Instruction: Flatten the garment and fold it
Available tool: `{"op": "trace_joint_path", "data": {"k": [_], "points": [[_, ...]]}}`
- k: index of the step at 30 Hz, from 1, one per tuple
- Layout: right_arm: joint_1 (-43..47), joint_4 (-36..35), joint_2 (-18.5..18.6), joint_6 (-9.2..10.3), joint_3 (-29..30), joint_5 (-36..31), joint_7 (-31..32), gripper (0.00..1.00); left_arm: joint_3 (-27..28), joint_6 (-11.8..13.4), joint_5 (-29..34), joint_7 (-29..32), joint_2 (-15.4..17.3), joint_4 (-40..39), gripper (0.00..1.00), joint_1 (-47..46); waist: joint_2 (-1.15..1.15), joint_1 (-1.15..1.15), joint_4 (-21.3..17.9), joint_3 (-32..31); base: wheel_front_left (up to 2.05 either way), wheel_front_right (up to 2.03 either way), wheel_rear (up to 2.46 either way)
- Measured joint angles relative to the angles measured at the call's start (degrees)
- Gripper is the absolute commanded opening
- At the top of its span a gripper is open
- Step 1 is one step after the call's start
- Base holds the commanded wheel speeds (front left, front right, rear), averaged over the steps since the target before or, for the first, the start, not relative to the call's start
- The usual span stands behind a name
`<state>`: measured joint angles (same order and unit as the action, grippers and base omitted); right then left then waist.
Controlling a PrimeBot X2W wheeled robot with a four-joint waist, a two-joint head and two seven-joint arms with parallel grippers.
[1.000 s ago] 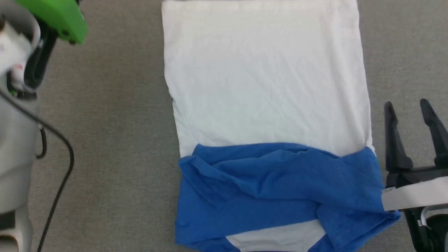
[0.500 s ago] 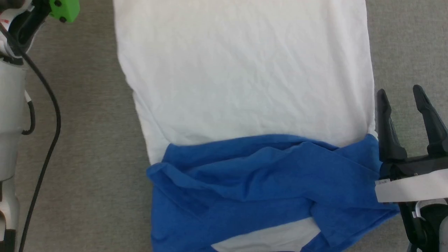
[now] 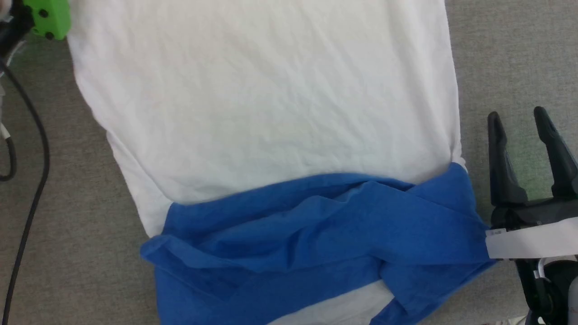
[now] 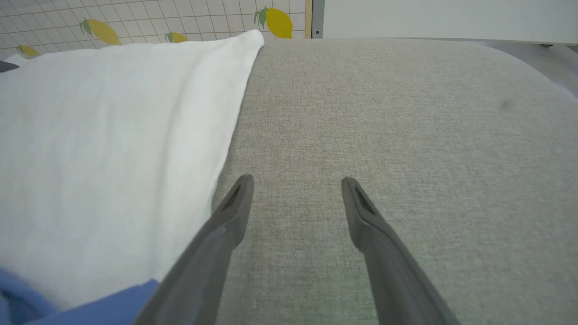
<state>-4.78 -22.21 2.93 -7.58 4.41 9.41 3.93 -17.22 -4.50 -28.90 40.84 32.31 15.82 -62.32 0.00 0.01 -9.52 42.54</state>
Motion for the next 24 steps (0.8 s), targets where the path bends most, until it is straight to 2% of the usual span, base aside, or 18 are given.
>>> {"op": "trace_joint_path", "data": {"k": [6,10,14,15,16,20,24], "points": [[-0.77,-2.04,0.01,0.0,1.83,0.83,0.75,1.0,0.87,0.52,-0.79,-2.05,0.16,-0.27,0.0,0.67,0.0,0.0,-0.81,0.18,0.0,0.0,0.0],[-7.08,-6.24,0.49,0.01,2.72,1.33,5.91,1.0,0.23,0.51,-0.86,-4.05,-0.3,0.16,0.0,2.18,0.0,0.0,-0.28,-1.01,0.0,0.0,0.0],[-20.81,-10.12,6.7,0.0,4.97,4.36,16.37,1.0,-0.7,0.43,-0.93,-5.45,-1.74,0.68,0.0,3.57,0.0,0.0,0.92,-2.25,0.0,0.0,0.0],[-32.75,-8.37,12.13,0.01,4.78,5.8,25.66,1.0,-1.69,0.05,-0.94,-6.0,-2.66,1.03,0.0,3.63,0.0,0.0,2.09,-2.74,0.0,0.0,0.0],[-37.38,-6.6,13.04,0.0,4.37,6.62,28.7,1.0,-2.04,0.0,-0.94,-6.24,-3.04,1.14,0.0,3.64,0.0,0.0,2.55,-2.85,0.0,0.0,0.0],[-50.76,5.08,12.7,0.0,2.75,8.09,42.11,1.0,-3.41,-0.48,-0.94,-6.9,-4.23,1.22,0.0,3.5,0.0,0.0,4.36,-2.91,0.0,0.0,0.0],[-58.54,16.17,10.69,0.01,2.81,4.48,50.21,1.0,-4.45,-0.58,-0.93,-7.48,-5.69,1.19,0.0,2.74,0.0,0.0,6.18,-2.31,0.0,0.0,0.0]]}}
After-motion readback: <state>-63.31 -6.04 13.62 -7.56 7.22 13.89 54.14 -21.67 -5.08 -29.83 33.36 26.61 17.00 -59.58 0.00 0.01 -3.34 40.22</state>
